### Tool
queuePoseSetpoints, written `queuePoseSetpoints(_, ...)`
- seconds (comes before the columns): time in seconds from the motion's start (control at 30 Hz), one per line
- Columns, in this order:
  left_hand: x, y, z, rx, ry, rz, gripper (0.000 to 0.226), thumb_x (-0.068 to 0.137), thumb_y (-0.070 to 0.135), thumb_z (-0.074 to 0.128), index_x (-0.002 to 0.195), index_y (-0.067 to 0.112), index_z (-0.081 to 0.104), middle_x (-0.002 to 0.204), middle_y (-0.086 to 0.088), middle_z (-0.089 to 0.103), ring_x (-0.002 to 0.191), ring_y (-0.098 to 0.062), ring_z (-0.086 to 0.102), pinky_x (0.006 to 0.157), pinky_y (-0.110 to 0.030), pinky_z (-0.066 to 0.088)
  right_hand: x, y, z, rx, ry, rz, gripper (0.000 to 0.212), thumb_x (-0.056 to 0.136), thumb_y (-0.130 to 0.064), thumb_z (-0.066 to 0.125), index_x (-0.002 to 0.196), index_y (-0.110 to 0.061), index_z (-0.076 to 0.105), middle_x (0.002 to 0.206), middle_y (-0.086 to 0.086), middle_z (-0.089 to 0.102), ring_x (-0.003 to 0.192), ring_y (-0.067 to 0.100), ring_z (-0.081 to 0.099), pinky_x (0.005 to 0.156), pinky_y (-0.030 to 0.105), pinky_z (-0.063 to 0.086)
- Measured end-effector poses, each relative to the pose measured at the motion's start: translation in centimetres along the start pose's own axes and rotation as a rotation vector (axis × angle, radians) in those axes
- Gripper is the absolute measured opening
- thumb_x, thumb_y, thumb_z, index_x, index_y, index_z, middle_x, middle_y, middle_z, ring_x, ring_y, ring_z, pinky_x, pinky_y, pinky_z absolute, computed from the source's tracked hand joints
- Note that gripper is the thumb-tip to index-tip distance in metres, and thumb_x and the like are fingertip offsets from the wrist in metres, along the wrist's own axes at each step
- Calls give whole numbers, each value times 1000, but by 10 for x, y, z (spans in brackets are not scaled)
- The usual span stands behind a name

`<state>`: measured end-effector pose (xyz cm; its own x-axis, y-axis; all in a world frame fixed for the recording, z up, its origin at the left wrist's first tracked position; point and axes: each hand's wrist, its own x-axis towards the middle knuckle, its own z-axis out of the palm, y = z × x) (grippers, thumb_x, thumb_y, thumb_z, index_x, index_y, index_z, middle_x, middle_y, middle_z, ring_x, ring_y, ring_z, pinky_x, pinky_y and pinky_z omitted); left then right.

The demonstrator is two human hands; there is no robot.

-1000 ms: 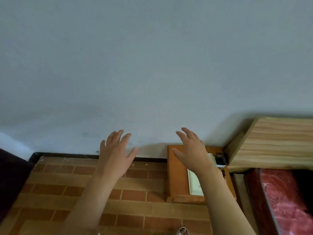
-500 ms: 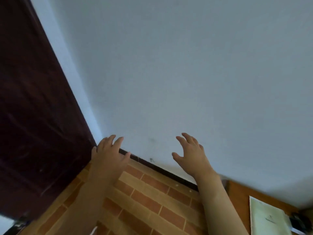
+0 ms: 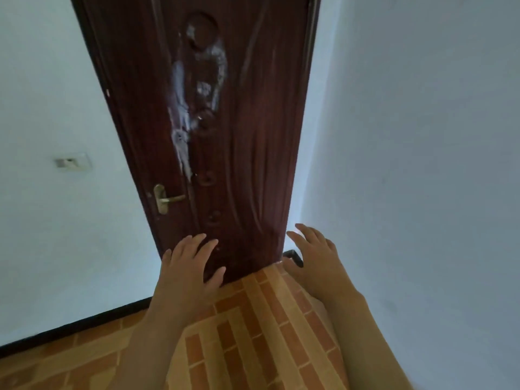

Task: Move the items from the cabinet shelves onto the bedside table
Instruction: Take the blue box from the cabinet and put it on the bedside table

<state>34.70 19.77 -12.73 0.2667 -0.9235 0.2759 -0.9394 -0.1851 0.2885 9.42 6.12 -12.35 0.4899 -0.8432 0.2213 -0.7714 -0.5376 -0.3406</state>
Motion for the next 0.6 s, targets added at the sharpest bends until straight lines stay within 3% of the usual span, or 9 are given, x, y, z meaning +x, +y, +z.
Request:
queuePoseSetpoints(0.17, 13, -69, -18, 63, 120, -178, 60, 96, 61, 40, 146, 31, 51, 155, 3, 45, 145, -24, 37, 117, -53, 34, 95, -53, 45, 43, -109, -195, 64, 100, -59, 48, 158, -34, 35, 170, -9, 23, 158, 20, 17, 127, 53, 22)
queuePoseSetpoints(0.6, 63, -179, -48, 210, 210, -635, 56, 97, 49, 59, 148, 29, 49, 157, 2, 44, 146, -24, 36, 117, -54, 34, 291, -185, 142, 184, -268, -627, 64, 100, -54, 50, 158, -31, 36, 169, -9, 24, 156, 15, 16, 126, 46, 21)
